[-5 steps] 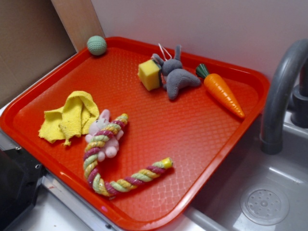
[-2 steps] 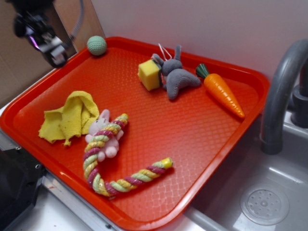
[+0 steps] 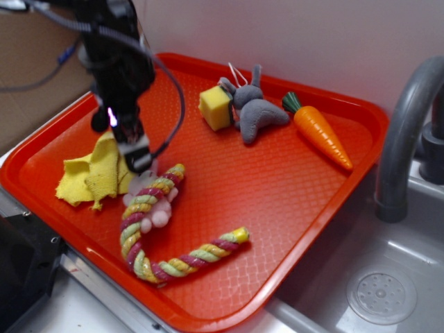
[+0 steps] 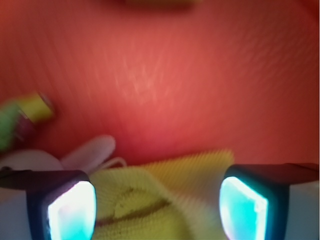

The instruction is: Grab the yellow cloth.

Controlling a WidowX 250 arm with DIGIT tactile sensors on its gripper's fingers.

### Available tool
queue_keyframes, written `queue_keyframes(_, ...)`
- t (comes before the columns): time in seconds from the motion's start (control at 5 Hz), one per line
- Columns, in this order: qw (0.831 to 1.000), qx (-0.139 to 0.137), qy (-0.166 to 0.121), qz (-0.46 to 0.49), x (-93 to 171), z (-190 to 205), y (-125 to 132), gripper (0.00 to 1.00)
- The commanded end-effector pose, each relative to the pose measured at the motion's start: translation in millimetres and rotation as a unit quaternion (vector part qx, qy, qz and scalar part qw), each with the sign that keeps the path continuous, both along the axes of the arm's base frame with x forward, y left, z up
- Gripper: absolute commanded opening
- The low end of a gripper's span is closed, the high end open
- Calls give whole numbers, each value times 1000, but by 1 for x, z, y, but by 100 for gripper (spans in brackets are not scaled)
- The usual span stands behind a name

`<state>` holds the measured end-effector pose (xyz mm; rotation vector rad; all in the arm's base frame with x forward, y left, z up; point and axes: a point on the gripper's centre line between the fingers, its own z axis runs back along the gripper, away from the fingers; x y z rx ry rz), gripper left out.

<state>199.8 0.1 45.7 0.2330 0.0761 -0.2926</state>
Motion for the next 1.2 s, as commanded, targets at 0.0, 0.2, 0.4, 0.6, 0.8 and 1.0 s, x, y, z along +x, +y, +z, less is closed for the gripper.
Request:
queue_keyframes(0.0, 999, -12, 33, 38, -7, -24, 28, 0)
queue_keyframes(0.2, 999, -8, 22, 27, -8, -12, 22, 0)
queue_keyframes(0.4, 1000, -13, 9, 11, -8, 10, 15, 0)
queue_keyframes(0.6, 999, -27, -28, 17, -4, 60, 15, 0)
queue_keyframes(0.8, 995, -40, -82, 35, 0, 111, 23, 0)
queue_keyframes(1.0, 994, -39, -99, 29, 9, 155, 20, 0)
